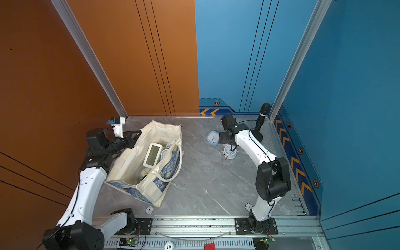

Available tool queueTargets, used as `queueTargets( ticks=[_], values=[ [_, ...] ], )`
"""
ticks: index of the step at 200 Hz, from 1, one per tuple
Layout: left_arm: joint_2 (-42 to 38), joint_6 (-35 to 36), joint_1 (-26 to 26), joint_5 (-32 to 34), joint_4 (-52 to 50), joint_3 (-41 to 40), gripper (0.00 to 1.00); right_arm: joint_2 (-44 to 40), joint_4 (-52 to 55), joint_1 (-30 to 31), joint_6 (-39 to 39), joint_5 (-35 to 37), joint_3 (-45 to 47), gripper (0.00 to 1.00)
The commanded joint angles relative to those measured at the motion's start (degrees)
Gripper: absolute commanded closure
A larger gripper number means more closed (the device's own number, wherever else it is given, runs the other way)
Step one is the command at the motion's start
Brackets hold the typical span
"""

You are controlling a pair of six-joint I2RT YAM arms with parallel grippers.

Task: Put the alarm clock into the canvas bag
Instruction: Place the alarm at the canvas bag, then pick up the alarm from the center of the board.

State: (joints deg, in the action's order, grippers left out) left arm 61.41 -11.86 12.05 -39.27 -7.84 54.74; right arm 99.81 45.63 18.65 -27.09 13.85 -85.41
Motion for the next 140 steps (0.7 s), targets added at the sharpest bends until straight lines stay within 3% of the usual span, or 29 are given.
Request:
queueTargets(
  ticks=[1,57,140],
  values=[
    [0.2,-0.4,0.2,-0.9,2.1,0.1,1.0,2.6,-0.7,-0.5,-11.2,2.9,0.9,0.0],
    [0.1,-0.4,0.3,-1.0,2.1,0.0,1.0,8.3,-0.7,-0.3,-22.5,0.1,0.6,0.0],
    [-0.1,-0.4,0.3,-1.0,2.1,0.0,1.0,13.7,-0.7,-0.9,-24.3,-0.6,0.4,0.0]
  ],
)
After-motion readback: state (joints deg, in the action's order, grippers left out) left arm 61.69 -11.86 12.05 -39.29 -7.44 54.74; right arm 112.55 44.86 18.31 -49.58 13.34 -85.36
